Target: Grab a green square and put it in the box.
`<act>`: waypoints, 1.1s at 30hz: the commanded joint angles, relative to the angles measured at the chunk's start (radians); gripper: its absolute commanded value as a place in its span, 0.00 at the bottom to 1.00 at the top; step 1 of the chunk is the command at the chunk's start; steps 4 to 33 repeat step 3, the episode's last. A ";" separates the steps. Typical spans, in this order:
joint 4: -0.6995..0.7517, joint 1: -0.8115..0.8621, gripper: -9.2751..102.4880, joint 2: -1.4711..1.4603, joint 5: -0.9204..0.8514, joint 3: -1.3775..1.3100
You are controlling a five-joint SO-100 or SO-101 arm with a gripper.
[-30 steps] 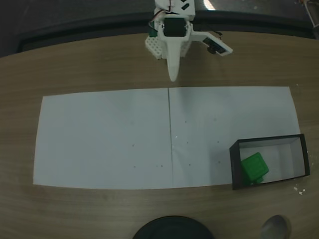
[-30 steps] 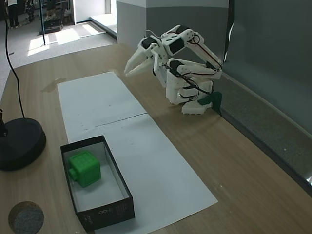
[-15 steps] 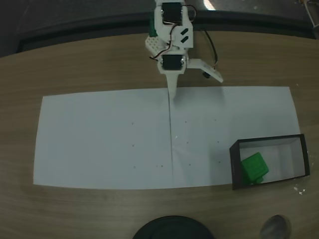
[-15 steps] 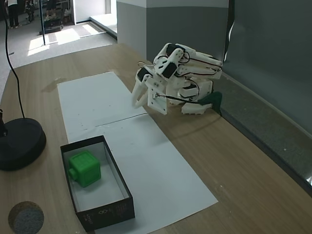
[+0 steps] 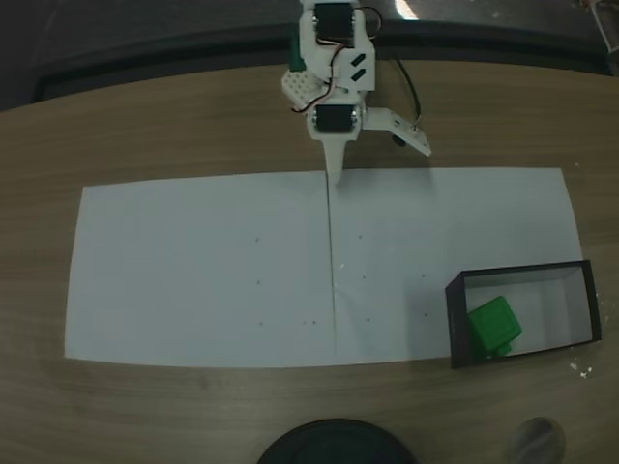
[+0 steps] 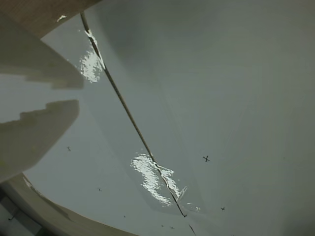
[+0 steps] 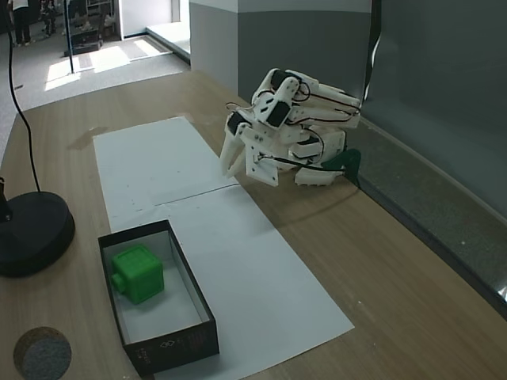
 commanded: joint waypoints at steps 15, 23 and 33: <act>0.014 0.005 0.08 0.021 0.006 -0.052; 0.014 0.005 0.08 0.021 0.006 -0.052; 0.014 0.005 0.08 0.021 0.006 -0.052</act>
